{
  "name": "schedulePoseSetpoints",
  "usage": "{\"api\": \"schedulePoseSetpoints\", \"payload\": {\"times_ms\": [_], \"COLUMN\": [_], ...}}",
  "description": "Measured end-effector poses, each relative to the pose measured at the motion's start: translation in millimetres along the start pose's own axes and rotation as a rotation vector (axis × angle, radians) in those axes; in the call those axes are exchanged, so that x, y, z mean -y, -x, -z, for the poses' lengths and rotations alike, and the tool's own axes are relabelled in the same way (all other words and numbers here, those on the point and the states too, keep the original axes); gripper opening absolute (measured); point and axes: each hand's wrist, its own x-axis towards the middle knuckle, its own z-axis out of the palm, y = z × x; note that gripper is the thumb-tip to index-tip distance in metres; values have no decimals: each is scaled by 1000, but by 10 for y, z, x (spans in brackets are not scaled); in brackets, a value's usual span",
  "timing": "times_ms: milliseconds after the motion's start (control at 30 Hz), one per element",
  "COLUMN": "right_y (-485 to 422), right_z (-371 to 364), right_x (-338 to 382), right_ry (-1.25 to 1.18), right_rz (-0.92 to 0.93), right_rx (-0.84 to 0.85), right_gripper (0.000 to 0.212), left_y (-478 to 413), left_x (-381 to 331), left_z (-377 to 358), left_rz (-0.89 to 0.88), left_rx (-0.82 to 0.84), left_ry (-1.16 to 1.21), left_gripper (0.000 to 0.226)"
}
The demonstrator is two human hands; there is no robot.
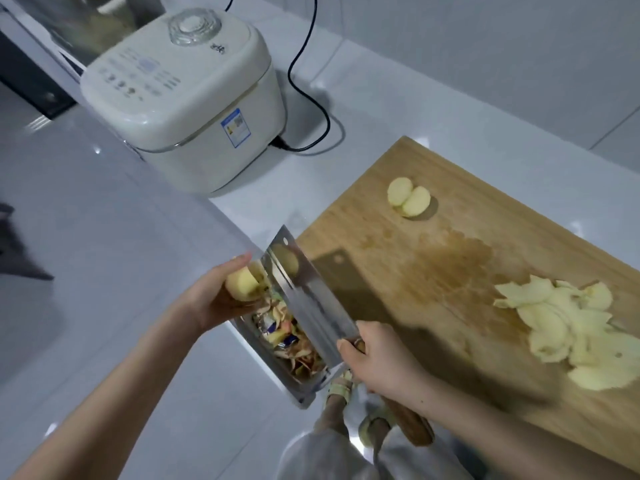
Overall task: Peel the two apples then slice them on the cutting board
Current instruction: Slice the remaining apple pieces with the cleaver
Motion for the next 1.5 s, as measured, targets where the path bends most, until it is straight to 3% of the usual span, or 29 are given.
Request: {"api": "schedulePoseSetpoints", "payload": {"times_ms": [167,300,467,567,733,833,967,1067,1133,1200,1333,1500], "right_y": [-92,-152,-151,-141,-45,33,148,257,332,418,518,593], "right_z": [126,259,363,424,589,733,943,1057,1101,1127,1056,950], "right_x": [-16,-80,-127,-142,-149,-223,-425,-620,-732,-832,-969,-1045], "right_ry": [104,149,105,40,-125,-173,-215,-237,-236,-231,-128,62], "right_rz": [-11,-43,-82,-92,-111,-128,-169,-239,-303,-365,-414,-458], "right_rx": [60,45,44,14,-94,-224,-404,-517,-565,-583,-590,-572], "right_gripper": [30,29,28,29,19,20,25,27,22,19,21,32], "left_y": [-142,-155,-152,-123,-92,-140,-181,-356,-390,-386,-495,-534], "left_x": [-54,-96,-80,-80,-135,-203,-203,-140,-89,-30,144,217], "left_z": [136,63,22,-78,-442,-722,-1229,-1636,-1942,-2233,-2486,-2530], "left_rz": [158,235,369,371,193,46,-302,-603,-768,-810,-752,-782], "left_rx": [-14,52,155,262,369,367,325,279,164,120,159,267], "left_ry": [-304,-524,-532,-381,-105,-141,-471,-1024,-1359,-1556,-1716,-1721], "left_gripper": [64,65,75,71,40,38,43,78,83,85,94,92]}}
